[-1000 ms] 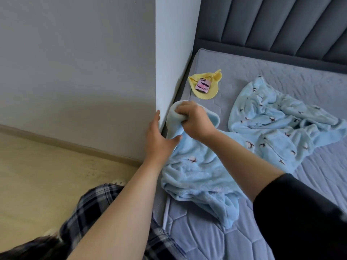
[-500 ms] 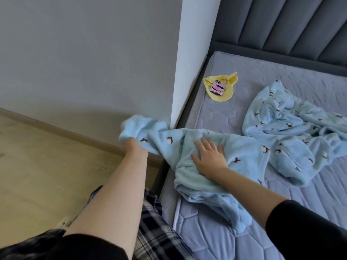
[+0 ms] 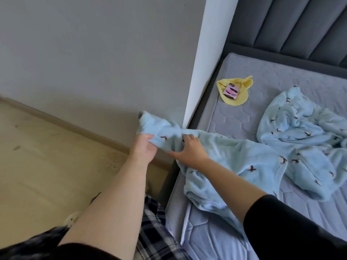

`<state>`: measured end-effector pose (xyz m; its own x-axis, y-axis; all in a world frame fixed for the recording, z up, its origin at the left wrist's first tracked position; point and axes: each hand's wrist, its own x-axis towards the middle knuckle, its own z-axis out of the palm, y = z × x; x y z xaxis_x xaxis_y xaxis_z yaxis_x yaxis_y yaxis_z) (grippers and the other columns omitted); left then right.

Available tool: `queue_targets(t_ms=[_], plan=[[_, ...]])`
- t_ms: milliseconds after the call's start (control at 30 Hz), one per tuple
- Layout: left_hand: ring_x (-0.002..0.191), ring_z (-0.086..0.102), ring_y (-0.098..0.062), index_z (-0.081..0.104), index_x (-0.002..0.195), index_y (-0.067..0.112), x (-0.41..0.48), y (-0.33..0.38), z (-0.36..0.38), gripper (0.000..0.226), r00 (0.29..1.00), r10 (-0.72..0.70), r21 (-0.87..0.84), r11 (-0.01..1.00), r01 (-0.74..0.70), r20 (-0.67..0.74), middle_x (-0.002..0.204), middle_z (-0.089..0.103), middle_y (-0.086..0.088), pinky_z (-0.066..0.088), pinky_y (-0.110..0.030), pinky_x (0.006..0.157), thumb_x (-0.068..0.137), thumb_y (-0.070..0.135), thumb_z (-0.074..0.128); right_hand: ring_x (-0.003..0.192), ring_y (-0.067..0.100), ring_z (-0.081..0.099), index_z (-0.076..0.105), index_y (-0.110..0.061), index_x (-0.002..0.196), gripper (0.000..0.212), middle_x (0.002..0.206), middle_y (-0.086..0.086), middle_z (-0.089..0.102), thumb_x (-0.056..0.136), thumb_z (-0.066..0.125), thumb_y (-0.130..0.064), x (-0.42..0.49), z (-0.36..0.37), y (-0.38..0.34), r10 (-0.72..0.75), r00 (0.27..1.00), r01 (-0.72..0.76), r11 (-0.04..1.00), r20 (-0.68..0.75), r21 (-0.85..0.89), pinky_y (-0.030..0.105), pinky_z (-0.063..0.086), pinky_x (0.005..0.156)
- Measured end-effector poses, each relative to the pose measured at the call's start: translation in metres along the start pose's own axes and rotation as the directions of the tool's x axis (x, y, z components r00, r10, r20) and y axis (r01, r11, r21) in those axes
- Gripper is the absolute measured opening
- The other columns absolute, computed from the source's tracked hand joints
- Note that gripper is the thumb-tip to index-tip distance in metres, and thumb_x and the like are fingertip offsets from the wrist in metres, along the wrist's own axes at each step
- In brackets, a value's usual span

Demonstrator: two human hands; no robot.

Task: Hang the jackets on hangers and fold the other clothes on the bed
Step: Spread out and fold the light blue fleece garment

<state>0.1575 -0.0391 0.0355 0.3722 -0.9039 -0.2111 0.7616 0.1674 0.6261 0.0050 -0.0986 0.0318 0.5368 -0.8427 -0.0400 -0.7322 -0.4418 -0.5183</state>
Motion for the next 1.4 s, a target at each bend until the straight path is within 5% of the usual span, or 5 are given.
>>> queue_targets(t_ms=[300,500,967,1200,1400], plan=[[0.099,0.058,-0.028,0.054,0.117,0.011,-0.002,-0.006,-0.042,0.03,0.663,-0.347,0.022,0.876,0.481,-0.663,0.112,0.058,-0.013,0.046,-0.043,0.088,0.098,0.022,0.034,0.066,0.023,0.053,0.058,-0.007,0.075,0.026,0.07,0.009,0.055,0.078,0.045,0.015,0.043,0.004,-0.012,0.353,0.919,-0.336,0.475,0.174,0.813,0.03,0.048,0.059],[0.081,0.061,-0.031,0.052,0.09,0.011,0.011,0.001,-0.036,0.041,0.742,-0.457,0.048,0.836,0.546,-0.49,0.096,0.064,-0.015,0.05,-0.045,0.082,0.096,0.05,0.042,0.108,0.013,0.057,0.063,-0.012,0.122,0.052,0.117,0.002,0.062,0.079,0.045,0.01,0.032,0.009,-0.016,-0.089,0.929,-0.035,0.946,0.36,0.324,0.023,0.046,0.094],[0.107,0.054,-0.028,0.039,0.135,0.001,-0.003,-0.025,-0.047,0.042,0.662,-0.434,0.718,0.045,0.694,-0.612,0.121,0.051,-0.015,0.046,-0.04,0.089,0.098,0.021,0.046,0.079,0.017,0.06,0.059,-0.018,0.097,0.034,0.082,-0.003,0.063,0.086,0.055,-0.05,-0.001,0.012,0.015,0.058,0.989,-0.044,0.994,0.135,-0.104,0.028,0.043,0.066],[0.107,0.055,-0.035,0.049,0.122,-0.002,0.002,-0.048,-0.062,0.041,0.59,-0.499,0.444,0.39,0.807,-0.635,0.118,0.056,-0.022,0.046,-0.049,0.089,0.098,0.03,0.039,0.104,0.028,0.056,0.053,-0.015,0.113,0.032,0.11,0.006,0.056,0.085,0.058,-0.031,-0.011,0.031,0.007,0.047,0.877,0.36,0.597,0.479,-0.717,0.04,0.042,0.091],[0.131,0.043,-0.03,0.042,0.138,0.002,-0.001,-0.085,-0.069,0.04,0.654,-0.521,0.036,0.767,0.641,-0.549,0.14,0.047,-0.019,0.038,-0.034,0.104,0.1,0.012,0.04,0.053,0.013,0.027,0.028,-0.018,0.057,0.03,0.057,-0.003,0.028,0.07,0.051,-0.004,0.014,0.011,0.025,0.048,0.783,0.197,0.927,0.62,-0.32,0.027,0.026,0.049]])
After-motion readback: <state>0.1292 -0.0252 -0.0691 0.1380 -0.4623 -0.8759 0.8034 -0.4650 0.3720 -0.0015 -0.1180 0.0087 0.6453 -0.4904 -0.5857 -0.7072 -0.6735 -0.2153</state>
